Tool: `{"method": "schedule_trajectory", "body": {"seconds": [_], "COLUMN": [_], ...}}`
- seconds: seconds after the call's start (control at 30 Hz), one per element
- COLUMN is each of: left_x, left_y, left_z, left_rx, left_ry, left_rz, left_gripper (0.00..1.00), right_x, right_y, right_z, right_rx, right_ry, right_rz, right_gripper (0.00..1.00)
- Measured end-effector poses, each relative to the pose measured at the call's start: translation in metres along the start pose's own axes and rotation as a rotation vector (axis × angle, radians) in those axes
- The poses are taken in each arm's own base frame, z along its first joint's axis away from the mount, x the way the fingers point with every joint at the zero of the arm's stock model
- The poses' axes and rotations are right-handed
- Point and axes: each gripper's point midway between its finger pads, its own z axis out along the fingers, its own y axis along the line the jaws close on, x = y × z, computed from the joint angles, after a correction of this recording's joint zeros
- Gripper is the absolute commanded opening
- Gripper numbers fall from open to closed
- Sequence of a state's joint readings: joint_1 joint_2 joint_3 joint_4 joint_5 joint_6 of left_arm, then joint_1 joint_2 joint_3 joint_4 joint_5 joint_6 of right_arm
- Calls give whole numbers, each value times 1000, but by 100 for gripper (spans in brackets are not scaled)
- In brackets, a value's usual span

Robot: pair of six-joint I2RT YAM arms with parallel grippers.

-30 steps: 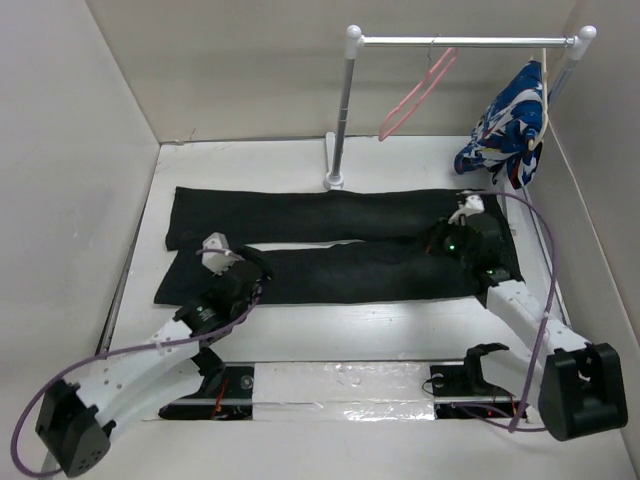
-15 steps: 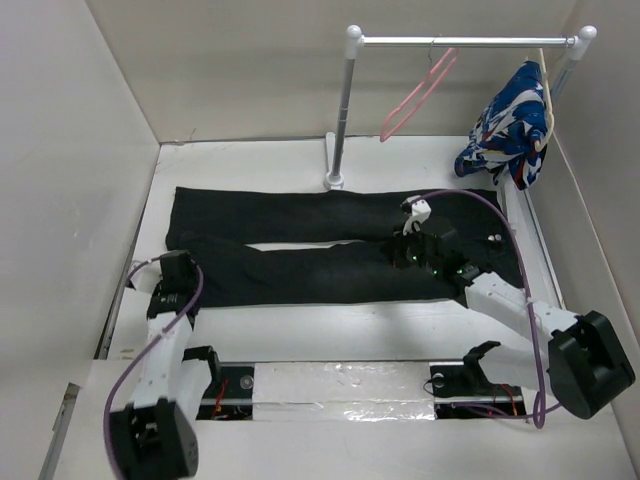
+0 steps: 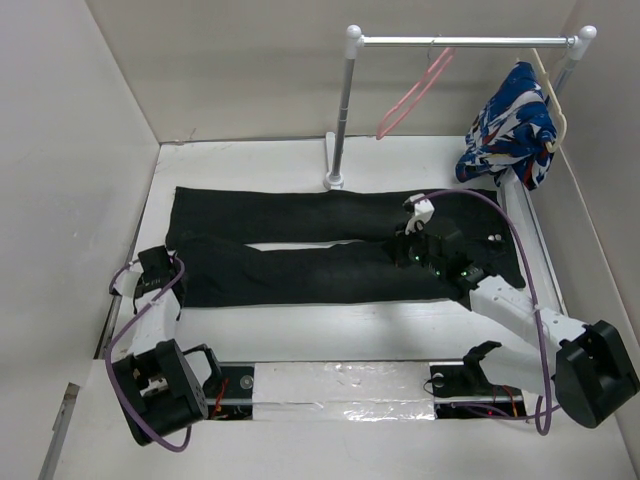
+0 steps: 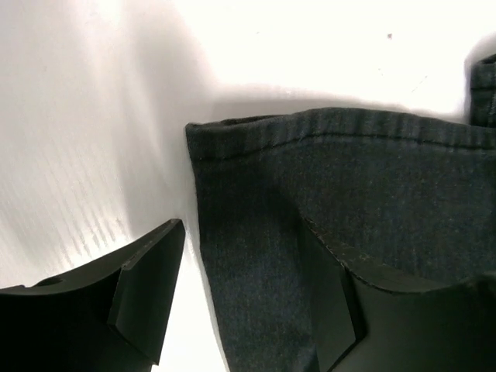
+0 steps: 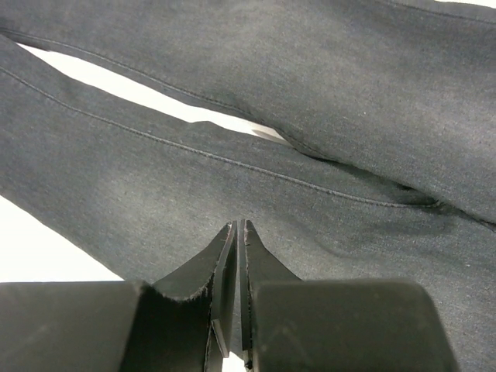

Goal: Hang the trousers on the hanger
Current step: Fold the trousers at the center of the board.

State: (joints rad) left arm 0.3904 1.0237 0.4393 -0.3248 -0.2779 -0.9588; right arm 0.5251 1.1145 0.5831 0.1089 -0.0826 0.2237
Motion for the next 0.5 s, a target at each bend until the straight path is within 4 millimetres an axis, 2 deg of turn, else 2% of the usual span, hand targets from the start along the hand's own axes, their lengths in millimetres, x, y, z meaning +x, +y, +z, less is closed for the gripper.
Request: {"method": "schedule_trajectory", "body": {"seconds": [0.2, 0.3, 0.33, 0.5], "left_x": [-3, -3, -3, -1], "left_y": [-7, -11, -11, -18], "left_z": [7, 11, 12, 6], "left_rx": [3, 16, 16, 63], "left_ry": [-10, -12, -12, 8], "left_rz": [10, 9, 12, 39], "left_gripper": [47, 19, 2, 0], "right_x": [-2, -2, -2, -3], "right_y": [1, 1, 1, -2], "right_z": [-1, -1, -1, -1], "right_rx": [-2, -2, -2, 5], "right_ry": [-6, -5, -6, -8], "right_rz": [-1, 0, -1, 3], "right_gripper": [11, 12, 12, 13]}}
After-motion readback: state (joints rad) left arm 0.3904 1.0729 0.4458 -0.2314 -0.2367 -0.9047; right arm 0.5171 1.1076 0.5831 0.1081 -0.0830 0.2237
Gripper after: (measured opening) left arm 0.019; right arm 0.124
